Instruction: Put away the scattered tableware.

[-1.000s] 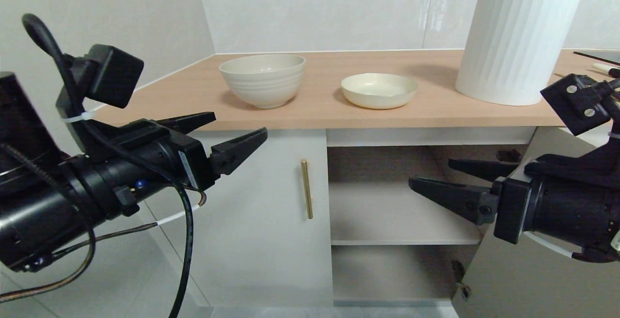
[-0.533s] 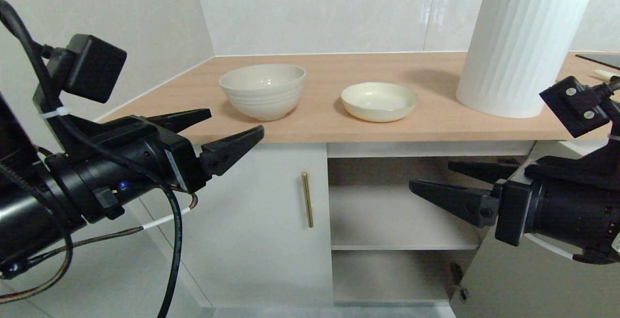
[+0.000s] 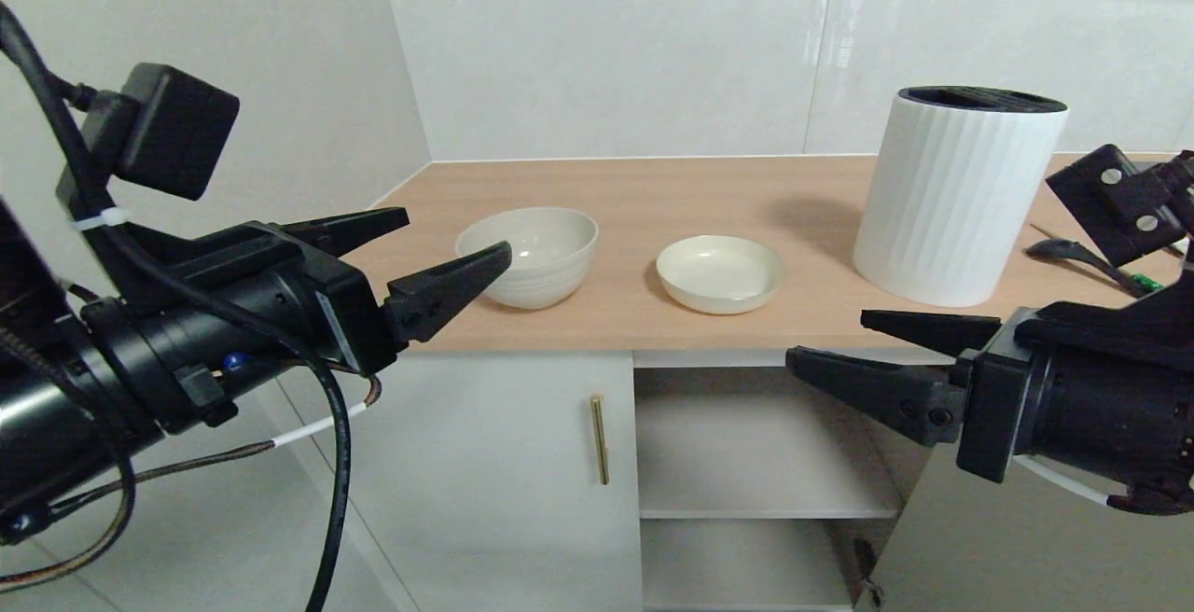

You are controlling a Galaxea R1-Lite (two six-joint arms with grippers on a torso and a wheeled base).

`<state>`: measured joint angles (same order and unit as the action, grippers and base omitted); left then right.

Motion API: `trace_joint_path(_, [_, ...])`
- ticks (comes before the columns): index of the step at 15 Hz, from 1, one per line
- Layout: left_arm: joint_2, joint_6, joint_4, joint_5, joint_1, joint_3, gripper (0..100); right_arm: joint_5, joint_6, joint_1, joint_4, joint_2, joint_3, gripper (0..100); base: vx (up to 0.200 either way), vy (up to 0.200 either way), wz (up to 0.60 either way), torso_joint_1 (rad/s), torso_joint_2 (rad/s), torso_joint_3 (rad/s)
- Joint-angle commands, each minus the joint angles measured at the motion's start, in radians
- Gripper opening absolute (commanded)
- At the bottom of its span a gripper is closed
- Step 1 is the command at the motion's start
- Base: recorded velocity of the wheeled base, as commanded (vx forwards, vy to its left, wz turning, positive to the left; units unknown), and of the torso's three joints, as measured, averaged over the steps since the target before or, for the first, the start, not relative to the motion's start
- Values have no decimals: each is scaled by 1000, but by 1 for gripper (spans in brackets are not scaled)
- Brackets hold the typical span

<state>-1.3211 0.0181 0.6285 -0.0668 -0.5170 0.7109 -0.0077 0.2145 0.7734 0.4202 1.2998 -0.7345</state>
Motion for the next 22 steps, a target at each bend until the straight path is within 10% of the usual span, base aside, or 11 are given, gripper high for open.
trace_joint_path(1, [-15, 0, 0, 1, 0, -1, 100, -2, -1, 1, 0, -1, 4, 100, 0, 0, 0, 163, -461, -310])
trace_joint_path(9, [-142, -15, -181, 120, 101, 174, 100, -23, -6, -140, -1, 234, -232, 100, 0, 0, 0, 46, -137, -91])
trace_joint_path(12, [-205, -12, -346, 139, 149, 329, 100, -226, -64, -160, -307, 354, -514, 100, 0, 0, 0, 0, 0, 0])
trace_joint_path(22, [-365, 175, -872, 188, 181, 740, 100, -226, -64, -155, -511, 375, -663, 100, 0, 0, 0, 0, 0, 0])
